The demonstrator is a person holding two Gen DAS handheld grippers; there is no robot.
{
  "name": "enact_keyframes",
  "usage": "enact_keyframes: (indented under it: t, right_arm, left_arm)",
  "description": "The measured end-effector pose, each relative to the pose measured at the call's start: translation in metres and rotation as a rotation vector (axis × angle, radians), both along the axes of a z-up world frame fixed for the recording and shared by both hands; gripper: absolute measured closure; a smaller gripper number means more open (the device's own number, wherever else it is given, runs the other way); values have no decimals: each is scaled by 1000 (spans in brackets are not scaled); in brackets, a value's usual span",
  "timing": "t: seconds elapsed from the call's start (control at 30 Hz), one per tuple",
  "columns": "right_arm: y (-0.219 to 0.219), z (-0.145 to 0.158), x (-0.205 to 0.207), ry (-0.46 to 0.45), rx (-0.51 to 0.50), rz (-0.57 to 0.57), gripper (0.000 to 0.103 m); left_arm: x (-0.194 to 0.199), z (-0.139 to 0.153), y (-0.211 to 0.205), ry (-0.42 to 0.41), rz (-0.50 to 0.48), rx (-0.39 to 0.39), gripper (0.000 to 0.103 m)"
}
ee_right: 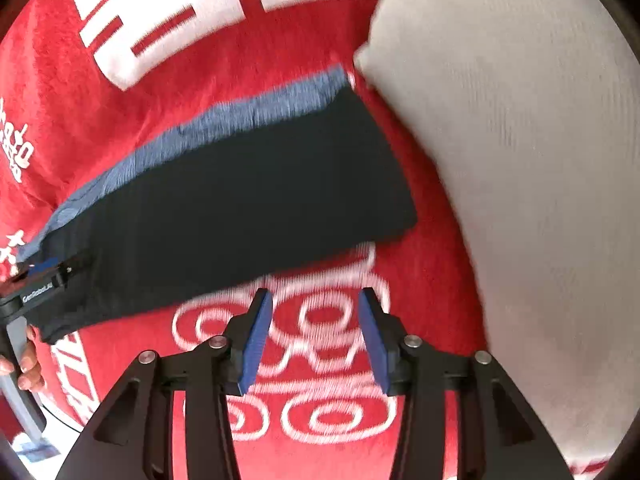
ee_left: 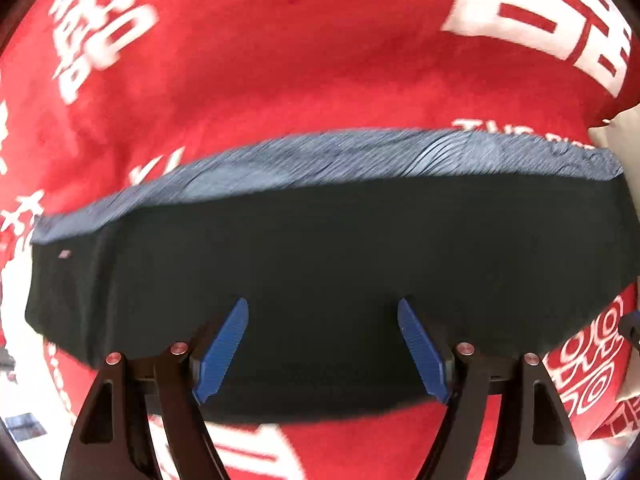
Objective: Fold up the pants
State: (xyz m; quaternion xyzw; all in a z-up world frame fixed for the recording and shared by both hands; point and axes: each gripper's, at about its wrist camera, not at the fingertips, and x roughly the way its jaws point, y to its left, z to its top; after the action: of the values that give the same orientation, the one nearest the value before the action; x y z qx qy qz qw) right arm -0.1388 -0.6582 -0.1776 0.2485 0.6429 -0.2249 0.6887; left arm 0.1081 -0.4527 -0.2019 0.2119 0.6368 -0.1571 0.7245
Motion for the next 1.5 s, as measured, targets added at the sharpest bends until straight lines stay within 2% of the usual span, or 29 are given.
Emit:
enact_keyframes:
  t: [0.17, 0.37, 0.6, 0.9, 1.03, 1.13, 1.27, 1.5]
  right_arm:
    - [8, -10, -17, 32, 59, -51, 54]
    - [17, -16, -12, 42, 70, -40, 51]
    - [55, -5, 1, 24, 69, -13, 50]
    - [153, -7, 35, -11, 88, 2, 49]
    - [213, -13, 63, -53, 159, 13, 49]
    - [260, -20, 93, -113, 252, 34, 49]
    - [302, -37, 127, -164, 323, 47, 49]
    - [339, -62, 150, -210, 400, -22, 49]
  left_arm:
    - [-16, 4, 27, 22, 49, 37, 25]
    - [-32, 9, 46, 22, 61, 24, 25]
    - [-6, 25, 91, -60, 92, -16, 25]
    - [38, 20, 184, -78, 140, -26, 25]
    - [61, 19, 222, -100, 114, -11, 25]
    - [81, 11, 251, -99, 127, -8, 25]
    - [101, -1, 277, -102, 145, -2, 25]
    - [116, -26, 308, -90, 182, 10, 25]
